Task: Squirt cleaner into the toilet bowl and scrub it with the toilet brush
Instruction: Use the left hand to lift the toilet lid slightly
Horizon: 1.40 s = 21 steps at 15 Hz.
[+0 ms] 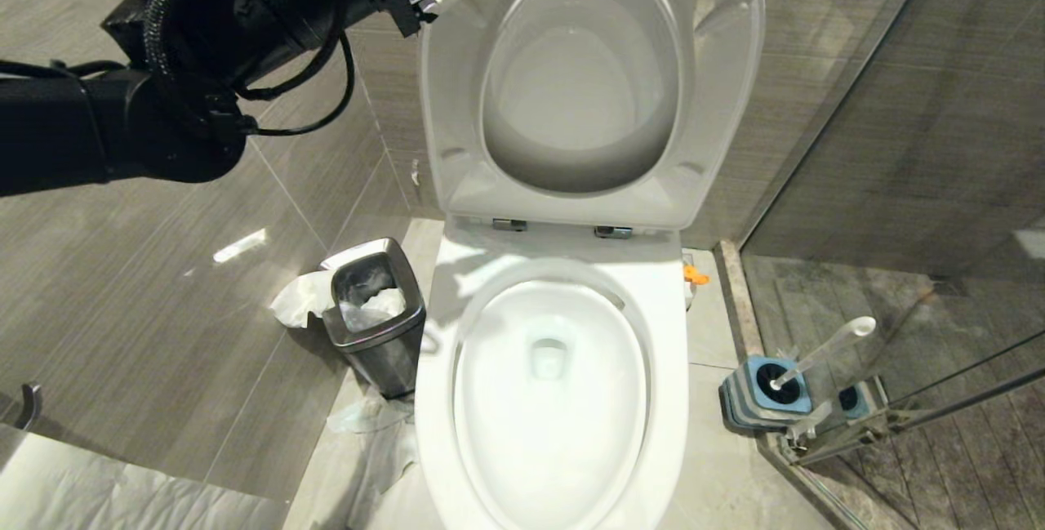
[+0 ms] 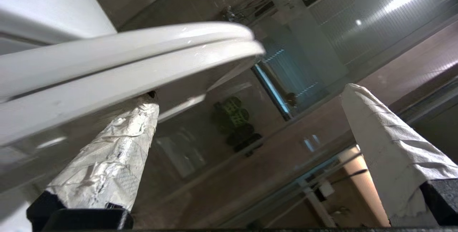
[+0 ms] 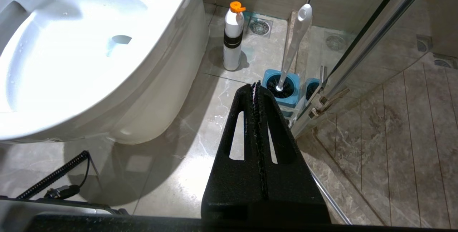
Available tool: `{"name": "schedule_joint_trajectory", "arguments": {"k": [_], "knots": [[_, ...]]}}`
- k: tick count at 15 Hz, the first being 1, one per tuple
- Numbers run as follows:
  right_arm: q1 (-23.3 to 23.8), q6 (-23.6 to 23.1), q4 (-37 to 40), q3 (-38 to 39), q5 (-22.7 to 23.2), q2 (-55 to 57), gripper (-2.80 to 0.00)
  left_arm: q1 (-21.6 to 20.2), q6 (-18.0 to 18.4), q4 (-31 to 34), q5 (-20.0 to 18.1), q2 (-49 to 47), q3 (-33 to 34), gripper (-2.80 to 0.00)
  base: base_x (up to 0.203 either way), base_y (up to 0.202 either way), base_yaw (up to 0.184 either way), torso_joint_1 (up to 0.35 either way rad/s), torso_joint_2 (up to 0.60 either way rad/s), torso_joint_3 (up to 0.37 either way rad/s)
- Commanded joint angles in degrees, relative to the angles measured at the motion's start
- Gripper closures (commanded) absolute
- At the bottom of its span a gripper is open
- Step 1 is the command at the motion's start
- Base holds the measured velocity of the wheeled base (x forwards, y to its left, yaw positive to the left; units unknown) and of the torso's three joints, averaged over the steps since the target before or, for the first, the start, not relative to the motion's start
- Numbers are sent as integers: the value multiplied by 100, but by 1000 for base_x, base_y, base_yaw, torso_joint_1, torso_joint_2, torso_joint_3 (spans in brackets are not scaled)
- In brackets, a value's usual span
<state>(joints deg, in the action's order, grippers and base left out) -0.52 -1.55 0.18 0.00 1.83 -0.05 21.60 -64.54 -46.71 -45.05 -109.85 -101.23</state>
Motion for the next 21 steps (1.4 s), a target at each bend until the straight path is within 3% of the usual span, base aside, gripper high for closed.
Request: {"name": "schedule_joint_trajectory", "arguments": {"k": [1,7,11,15,21], "knots": [[-2,-3,-1,0,2,5,0,2,426,-13,53,-350,-114,-280,0,0,0,0,0,0],[0,-3,-1,0,2,5,0,128,1819,22,507,-813,-650,-280,0,0,0,0,0,0],[-6,-3,-1,0,2,5,0,213,2315,48,905,-1013,-829,-280,0,0,0,0,0,0],[0,-3,-1,0,2,5,0,264,2723,66,1003,-1133,-890,-280,0,0,0,0,0,0],[-1,-3,-1,0,2,5,0,405,3006,66,1478,-1274,-978,-280,0,0,0,0,0,0]]}}
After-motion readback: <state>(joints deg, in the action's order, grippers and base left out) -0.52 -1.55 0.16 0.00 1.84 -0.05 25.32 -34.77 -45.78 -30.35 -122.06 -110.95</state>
